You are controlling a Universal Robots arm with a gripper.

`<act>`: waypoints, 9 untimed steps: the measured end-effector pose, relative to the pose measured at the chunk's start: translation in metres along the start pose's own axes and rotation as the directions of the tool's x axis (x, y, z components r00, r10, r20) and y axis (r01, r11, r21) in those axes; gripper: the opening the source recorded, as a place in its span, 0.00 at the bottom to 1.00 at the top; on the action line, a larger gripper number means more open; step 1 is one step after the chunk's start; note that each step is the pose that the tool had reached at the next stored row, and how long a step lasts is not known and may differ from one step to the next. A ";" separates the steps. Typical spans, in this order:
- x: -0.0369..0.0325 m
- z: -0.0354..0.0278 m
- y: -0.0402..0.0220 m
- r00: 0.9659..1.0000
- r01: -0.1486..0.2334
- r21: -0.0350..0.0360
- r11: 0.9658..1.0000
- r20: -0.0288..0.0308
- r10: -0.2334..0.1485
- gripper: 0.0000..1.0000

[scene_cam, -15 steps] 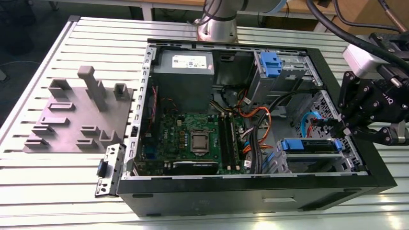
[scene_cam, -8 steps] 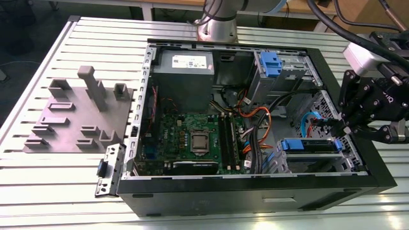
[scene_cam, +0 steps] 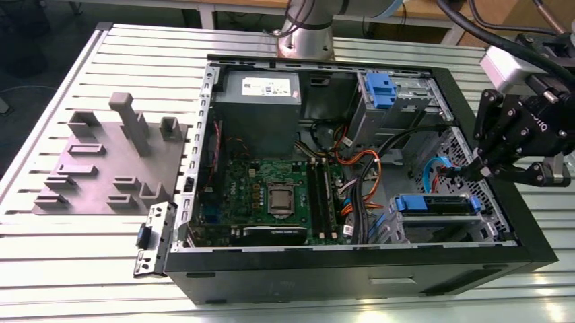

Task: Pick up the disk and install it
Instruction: 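Insert the first disk wire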

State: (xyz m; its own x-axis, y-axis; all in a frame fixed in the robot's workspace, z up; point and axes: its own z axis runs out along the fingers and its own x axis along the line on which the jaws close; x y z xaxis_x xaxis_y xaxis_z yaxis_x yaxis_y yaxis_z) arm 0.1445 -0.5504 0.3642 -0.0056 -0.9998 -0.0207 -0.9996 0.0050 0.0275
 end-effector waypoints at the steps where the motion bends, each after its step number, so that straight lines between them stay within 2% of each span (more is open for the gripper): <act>1: -0.0016 0.0003 -0.0010 1.000 0.000 -0.001 1.000 0.000 0.000 0.11; 8: -0.0103 0.0035 -0.0084 1.000 0.000 -0.013 1.000 0.000 0.000 0.11; 9: -0.0114 0.0041 -0.0092 1.000 0.000 -0.014 1.000 0.000 0.000 0.17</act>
State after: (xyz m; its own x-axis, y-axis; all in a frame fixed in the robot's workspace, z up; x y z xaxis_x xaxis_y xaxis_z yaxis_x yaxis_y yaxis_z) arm 0.1537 -0.5389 0.3601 -0.0058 -0.9998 -0.0206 -0.9991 0.0049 0.0418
